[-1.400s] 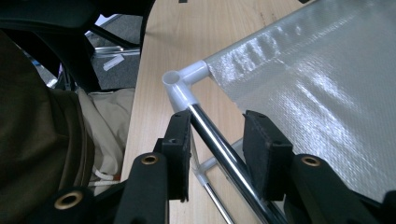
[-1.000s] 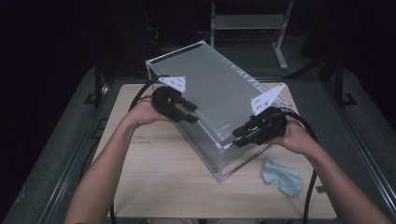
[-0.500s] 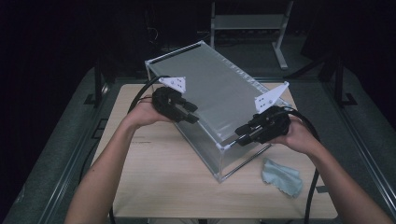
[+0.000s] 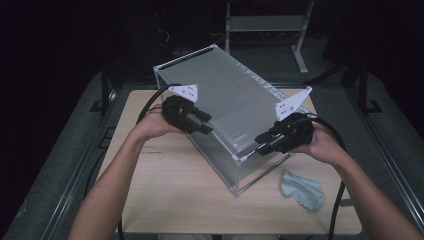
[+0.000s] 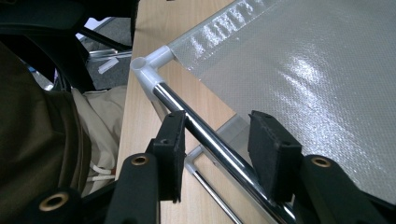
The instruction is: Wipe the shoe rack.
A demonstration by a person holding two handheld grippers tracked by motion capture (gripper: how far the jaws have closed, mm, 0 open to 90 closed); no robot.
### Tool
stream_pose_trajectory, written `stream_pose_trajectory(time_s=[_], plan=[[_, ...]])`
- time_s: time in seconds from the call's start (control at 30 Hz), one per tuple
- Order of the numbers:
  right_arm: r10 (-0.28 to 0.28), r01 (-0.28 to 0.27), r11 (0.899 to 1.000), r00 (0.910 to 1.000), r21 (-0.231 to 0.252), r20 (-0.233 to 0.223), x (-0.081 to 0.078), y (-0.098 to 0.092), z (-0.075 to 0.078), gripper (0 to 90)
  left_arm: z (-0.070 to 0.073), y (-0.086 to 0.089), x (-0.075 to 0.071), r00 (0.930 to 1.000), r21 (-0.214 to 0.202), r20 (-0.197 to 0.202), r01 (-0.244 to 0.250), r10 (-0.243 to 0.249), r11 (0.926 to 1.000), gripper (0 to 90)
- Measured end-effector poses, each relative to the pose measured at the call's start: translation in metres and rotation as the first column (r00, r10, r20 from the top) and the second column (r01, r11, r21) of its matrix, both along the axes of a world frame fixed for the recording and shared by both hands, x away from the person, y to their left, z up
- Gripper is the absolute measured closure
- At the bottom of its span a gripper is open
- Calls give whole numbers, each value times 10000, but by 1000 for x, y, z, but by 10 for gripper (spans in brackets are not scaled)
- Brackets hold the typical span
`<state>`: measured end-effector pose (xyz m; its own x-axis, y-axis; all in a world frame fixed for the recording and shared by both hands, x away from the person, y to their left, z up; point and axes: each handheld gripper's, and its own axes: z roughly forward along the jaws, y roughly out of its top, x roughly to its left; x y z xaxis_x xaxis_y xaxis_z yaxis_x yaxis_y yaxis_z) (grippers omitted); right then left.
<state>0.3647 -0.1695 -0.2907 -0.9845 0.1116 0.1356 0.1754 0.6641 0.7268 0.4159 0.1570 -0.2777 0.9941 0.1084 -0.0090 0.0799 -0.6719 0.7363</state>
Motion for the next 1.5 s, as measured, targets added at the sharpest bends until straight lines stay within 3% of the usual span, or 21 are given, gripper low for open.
stream_pose_trajectory(time_s=[0.23,0.5,0.77,0.87,1.0,1.07,1.23,1.5], plan=[[-456,457,9987,9990,-235,31,-6,4,2,518,0,-2,-5,9994,149,338,-121,116,9998,513],[-570,572,9983,9983,-128,146,-17,27,7,456,0,-4,-4,9989,116,395,-246,241,9996,522],[-876,881,9961,9951,-91,448,-18,38,14,442,-4,-17,3,9969,-202,598,-507,519,9985,525],[-1145,1147,9934,9927,-21,379,-16,35,14,428,-5,-25,7,9949,-299,656,-746,764,9968,526],[-1419,1443,9891,9873,-283,714,-15,32,10,434,-5,-33,13,9931,-271,707,-923,940,9954,527],[-1692,1728,9844,9817,-345,877,-13,28,9,473,-5,-35,14,9937,-202,641,-904,916,9957,528],[-1602,1648,9852,9829,-469,903,-10,24,9,464,-4,-37,15,9948,-118,465,-906,910,9958,529],[-2034,2102,9752,9747,-699,931,-5,5,8,471,-2,-41,9,9972,-23,397,-634,634,9980,528]])
